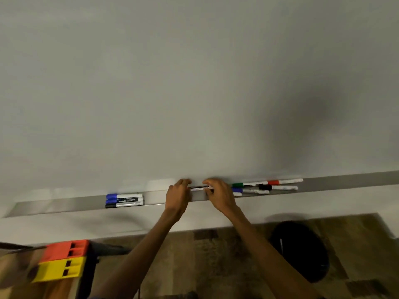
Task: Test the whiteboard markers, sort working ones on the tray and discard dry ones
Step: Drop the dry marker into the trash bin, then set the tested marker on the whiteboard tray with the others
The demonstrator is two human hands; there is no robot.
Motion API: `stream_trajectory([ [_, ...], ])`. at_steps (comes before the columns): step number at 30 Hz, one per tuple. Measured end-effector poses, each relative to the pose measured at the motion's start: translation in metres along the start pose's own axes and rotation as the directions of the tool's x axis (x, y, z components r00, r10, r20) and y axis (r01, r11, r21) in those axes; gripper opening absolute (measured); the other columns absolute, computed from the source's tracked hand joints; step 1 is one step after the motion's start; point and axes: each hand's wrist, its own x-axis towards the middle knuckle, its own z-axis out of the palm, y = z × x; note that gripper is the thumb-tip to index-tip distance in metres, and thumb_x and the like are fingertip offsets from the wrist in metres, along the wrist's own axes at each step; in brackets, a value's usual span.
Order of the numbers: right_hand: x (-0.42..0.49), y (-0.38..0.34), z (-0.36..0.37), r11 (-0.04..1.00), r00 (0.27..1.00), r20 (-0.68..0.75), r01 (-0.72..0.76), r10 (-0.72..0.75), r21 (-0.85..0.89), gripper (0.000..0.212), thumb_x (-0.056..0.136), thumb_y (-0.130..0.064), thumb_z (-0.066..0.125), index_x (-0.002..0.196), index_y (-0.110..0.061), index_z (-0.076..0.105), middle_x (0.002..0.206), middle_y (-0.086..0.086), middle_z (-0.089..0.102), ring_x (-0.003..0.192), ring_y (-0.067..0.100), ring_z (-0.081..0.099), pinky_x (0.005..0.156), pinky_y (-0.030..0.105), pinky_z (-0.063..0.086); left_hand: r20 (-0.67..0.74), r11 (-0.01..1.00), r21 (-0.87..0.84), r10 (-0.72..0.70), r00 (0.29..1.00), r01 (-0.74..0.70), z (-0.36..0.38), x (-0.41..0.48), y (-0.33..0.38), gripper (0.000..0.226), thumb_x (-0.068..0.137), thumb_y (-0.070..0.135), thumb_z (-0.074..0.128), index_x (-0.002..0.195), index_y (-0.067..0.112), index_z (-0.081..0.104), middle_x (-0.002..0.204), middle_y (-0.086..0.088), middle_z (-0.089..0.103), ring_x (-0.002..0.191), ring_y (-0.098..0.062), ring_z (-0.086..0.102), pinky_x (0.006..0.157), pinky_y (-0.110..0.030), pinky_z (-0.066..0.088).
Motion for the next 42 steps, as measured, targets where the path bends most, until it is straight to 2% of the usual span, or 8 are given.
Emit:
stream_trajectory([
  [10, 0.009, -0.010, 0.038, 0.979, 0.995, -0.097, -0.019, -0.001, -0.205, 0.009, 0.083, -0.017, 0.068, 0.091, -0.015, 0.072, 0.088, 0.006, 0.072, 0.080, 0.022, 0.066, 0.077, 0.035, 0.055, 0.010, 0.992, 0.069, 0.104, 0.995, -0.105, 0.014, 0.003, -0.020, 0.027, 0.083, 0.006, 0.056, 0.105, 0.015, 0.068, 0.106, -0.004, 0.068, 0.088, -0.028, 0.064, 0.072, -0.036, 0.052],
  [14, 0.005, -0.009, 0.053, 0.958, 0.996, -0.085, -0.017, -0.008, -0.287, 0.024, 0.069, -0.014, 0.083, 0.091, -0.013, 0.073, 0.091, 0.007, 0.074, 0.086, 0.026, 0.069, 0.083, 0.044, 0.057, -0.002, 0.987, 0.055, 0.151, 0.989, -0.150, 0.020, -0.001, -0.024, 0.025, 0.080, 0.003, 0.065, 0.104, 0.011, 0.069, 0.105, -0.009, 0.067, 0.091, -0.028, 0.063, 0.073, -0.038, 0.054],
  [19, 0.001, -0.014, 0.068, 0.925, 1.000, 0.005, -0.022, 0.026, -0.379, 0.035, 0.067, -0.014, 0.085, 0.099, -0.014, 0.072, 0.102, 0.006, 0.073, 0.100, 0.027, 0.066, 0.096, 0.046, 0.049, 0.035, 0.988, -0.069, 0.144, 0.989, -0.141, 0.017, -0.004, -0.036, 0.025, 0.086, 0.002, 0.057, 0.107, 0.010, 0.067, 0.109, -0.010, 0.066, 0.097, -0.027, 0.060, 0.081, -0.036, 0.051],
  [24, 0.006, -0.019, 0.069, 0.920, 0.993, 0.082, 0.106, -0.081, -0.377, 0.042, 0.072, -0.014, 0.081, 0.111, -0.015, 0.068, 0.111, 0.004, 0.071, 0.108, 0.024, 0.063, 0.102, 0.040, 0.042, 0.037, 0.965, -0.197, 0.182, 0.983, -0.172, 0.000, -0.008, -0.049, 0.029, 0.088, 0.002, 0.056, 0.115, 0.011, 0.063, 0.113, -0.008, 0.065, 0.101, -0.022, 0.061, 0.087, -0.028, 0.050],
  [30, 0.010, -0.044, 0.056, 0.915, 0.970, 0.222, 0.180, -0.102, -0.361, 0.045, 0.086, -0.014, 0.066, 0.129, -0.009, 0.054, 0.131, 0.012, 0.056, 0.124, 0.029, 0.048, 0.108, 0.038, 0.034, 0.138, 0.980, -0.038, 0.199, 0.970, -0.196, -0.024, -0.005, -0.056, 0.038, 0.091, 0.009, 0.053, 0.129, 0.011, 0.052, 0.127, -0.009, 0.058, 0.108, -0.028, 0.059, 0.091, -0.036, 0.050],
  [35, 0.009, -0.065, 0.031, 0.912, 0.967, 0.185, 0.232, -0.178, -0.339, 0.022, 0.097, -0.024, 0.050, 0.114, -0.012, 0.056, 0.112, 0.008, 0.063, 0.102, 0.024, 0.058, 0.093, 0.034, 0.041, 0.185, 0.964, 0.059, 0.246, 0.951, -0.261, -0.048, -0.006, -0.055, 0.027, 0.094, 0.014, 0.049, 0.121, 0.016, 0.053, 0.120, -0.007, 0.060, 0.097, -0.031, 0.063, 0.081, -0.039, 0.051],
  [39, 0.011, -0.076, 0.011, 0.906, 0.952, 0.215, 0.278, -0.217, -0.317, 0.030, 0.098, -0.041, 0.044, 0.109, -0.018, 0.059, 0.104, 0.003, 0.068, 0.090, 0.023, 0.063, 0.081, 0.038, 0.048, 0.176, 0.953, 0.114, 0.259, 0.950, -0.281, -0.064, -0.010, -0.047, 0.028, 0.095, 0.011, 0.044, 0.122, 0.014, 0.051, 0.122, -0.007, 0.058, 0.100, -0.033, 0.061, 0.079, -0.039, 0.046],
  [42, 0.010, -0.084, 0.000, 0.885, 0.940, 0.220, 0.323, -0.260, -0.335, 0.033, 0.100, -0.042, 0.041, 0.106, -0.018, 0.063, 0.100, 0.004, 0.070, 0.085, 0.024, 0.064, 0.074, 0.038, 0.051, 0.153, 0.945, 0.101, 0.293, 0.944, -0.310, -0.074, -0.017, -0.042, 0.027, 0.096, 0.010, 0.041, 0.121, 0.012, 0.051, 0.121, -0.008, 0.058, 0.098, -0.034, 0.060, 0.077, -0.038, 0.044],
])
